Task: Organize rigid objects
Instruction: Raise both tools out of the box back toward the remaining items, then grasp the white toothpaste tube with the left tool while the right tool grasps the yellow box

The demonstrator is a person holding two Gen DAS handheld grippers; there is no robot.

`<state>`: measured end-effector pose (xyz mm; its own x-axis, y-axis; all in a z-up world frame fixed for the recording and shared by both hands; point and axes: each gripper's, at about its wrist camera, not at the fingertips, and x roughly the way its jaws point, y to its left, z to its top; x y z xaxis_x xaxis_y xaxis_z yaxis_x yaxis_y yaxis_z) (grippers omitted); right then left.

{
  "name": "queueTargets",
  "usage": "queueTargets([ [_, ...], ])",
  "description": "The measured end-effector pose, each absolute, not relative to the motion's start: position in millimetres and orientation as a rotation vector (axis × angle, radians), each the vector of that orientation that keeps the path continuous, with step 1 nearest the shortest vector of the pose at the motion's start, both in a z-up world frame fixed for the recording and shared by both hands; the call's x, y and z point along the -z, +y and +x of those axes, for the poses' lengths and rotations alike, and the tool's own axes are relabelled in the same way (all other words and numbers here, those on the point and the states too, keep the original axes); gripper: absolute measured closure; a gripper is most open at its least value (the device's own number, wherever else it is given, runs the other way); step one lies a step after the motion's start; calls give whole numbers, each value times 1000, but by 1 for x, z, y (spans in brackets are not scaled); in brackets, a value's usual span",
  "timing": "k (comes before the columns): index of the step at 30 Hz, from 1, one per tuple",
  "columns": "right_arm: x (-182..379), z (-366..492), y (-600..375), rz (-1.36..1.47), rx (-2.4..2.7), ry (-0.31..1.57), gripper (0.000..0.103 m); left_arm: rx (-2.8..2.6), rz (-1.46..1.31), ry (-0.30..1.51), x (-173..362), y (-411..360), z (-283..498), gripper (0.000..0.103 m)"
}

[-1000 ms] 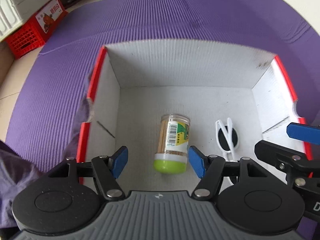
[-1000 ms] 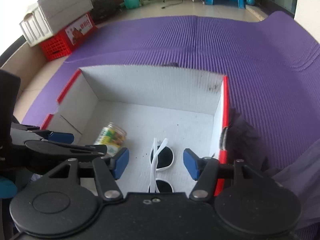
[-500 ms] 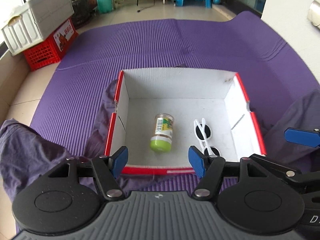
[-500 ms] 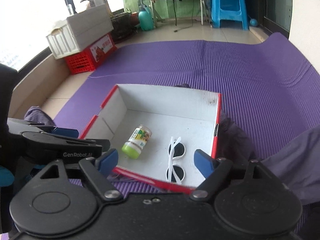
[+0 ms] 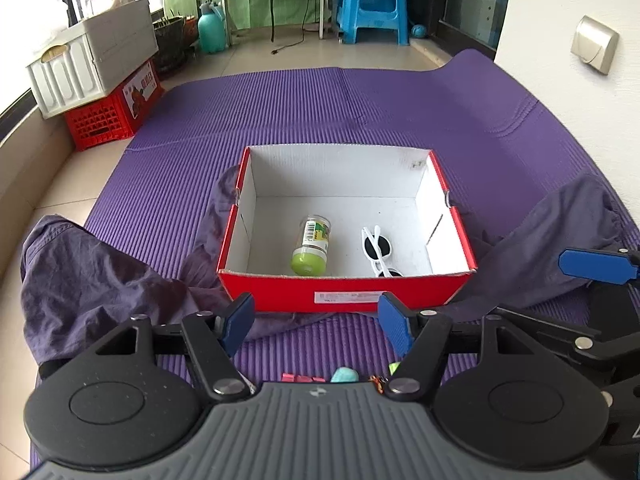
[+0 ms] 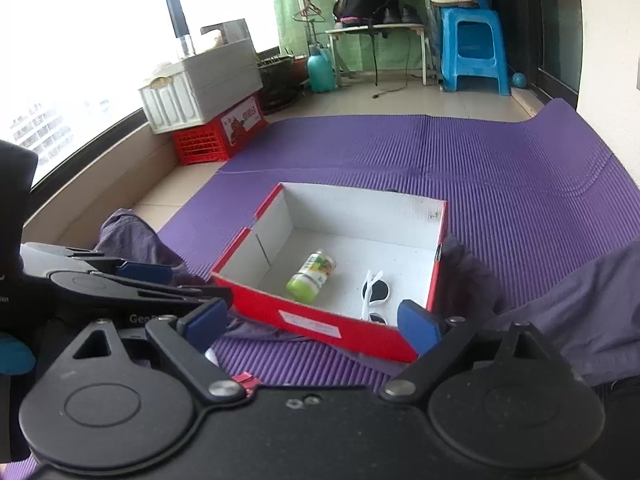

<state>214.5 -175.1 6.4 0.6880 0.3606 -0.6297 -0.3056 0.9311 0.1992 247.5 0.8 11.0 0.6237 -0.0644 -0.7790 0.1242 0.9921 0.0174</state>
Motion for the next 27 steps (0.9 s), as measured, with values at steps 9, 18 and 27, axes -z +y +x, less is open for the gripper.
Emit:
queueTargets([
  [9, -12, 180, -182, 99, -397, 670, 8, 106, 68, 838, -21, 2, 211, 27],
  [18, -9, 147, -190, 82, -413, 631, 2, 113, -6, 821, -19, 11, 178, 13],
  [27, 26, 131, -197, 73, -386, 686, 1, 68, -28, 808, 15, 12, 150, 0],
])
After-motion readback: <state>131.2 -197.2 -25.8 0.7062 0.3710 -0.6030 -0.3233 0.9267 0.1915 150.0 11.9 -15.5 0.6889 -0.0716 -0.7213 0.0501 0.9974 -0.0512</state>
